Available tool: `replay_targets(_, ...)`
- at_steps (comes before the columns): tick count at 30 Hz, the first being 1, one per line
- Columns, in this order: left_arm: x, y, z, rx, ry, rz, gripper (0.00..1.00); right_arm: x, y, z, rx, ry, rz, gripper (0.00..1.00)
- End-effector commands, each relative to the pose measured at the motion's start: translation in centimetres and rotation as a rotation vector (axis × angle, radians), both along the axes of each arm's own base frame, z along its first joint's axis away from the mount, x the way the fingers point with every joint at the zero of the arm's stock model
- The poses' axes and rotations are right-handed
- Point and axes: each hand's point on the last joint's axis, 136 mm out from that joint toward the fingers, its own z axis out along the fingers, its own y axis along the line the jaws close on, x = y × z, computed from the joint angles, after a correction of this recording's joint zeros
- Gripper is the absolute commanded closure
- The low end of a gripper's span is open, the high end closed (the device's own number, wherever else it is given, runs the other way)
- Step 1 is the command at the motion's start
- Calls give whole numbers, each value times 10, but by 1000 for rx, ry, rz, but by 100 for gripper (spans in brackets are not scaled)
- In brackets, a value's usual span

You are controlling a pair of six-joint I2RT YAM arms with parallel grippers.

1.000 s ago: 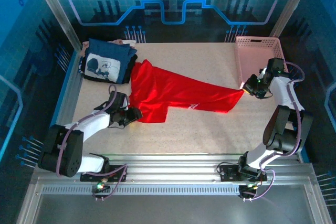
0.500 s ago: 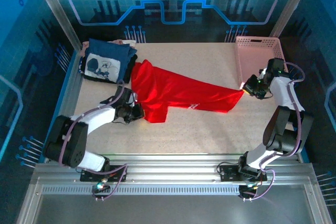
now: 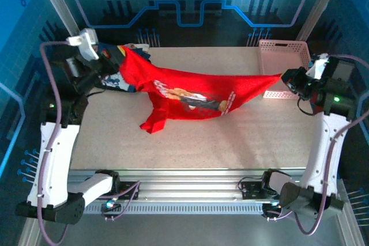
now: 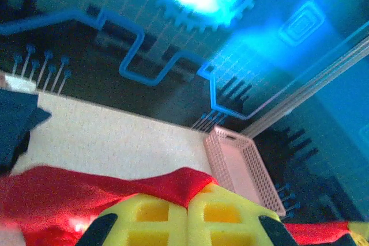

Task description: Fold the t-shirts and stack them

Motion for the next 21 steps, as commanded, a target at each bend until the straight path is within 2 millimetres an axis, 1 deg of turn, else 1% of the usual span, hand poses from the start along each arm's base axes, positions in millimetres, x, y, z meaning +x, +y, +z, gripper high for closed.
replay_targets(1,-4,8,44,18,-86,25,100,-32,12,50,26,-83,-15,100)
replay_targets(3,-5,5,72,14,-146,11,100,-42,16,79,5,-135,-20,100)
replay_targets(5,0,4,94,13,-195,2,100,-45,17,99,-3,-167,-22,100)
replay_targets(7,12,1,110,3,-228,-11,100,-39,14,118,-9,-216,-25,100)
replay_targets(8,19,-1,117,-3,-241,-23,100,-34,12,124,-9,-231,-31,100)
replay_targets(9,28,-5,124,-10,-256,-40,100,-25,9,130,-3,-246,-32,100)
replay_targets(10,40,-7,129,-17,-268,-48,100,-13,6,135,9,-259,-24,100)
replay_targets(11,52,-7,130,-19,-267,-49,100,-1,5,138,18,-268,-12,100)
replay_targets(13,79,-10,135,-32,-272,-67,100,31,-2,137,28,-261,1,100)
replay_targets(16,123,-12,130,-90,-243,-103,100,78,-10,138,-9,-257,23,100)
replay_targets(17,132,-12,131,-109,-253,-113,100,94,-12,138,-15,-260,37,100)
replay_targets(18,148,-10,126,-129,-249,-112,100,113,-14,137,-18,-261,50,100)
replay_targets(21,182,-5,115,-179,-236,-117,100,166,-26,122,14,-242,66,100)
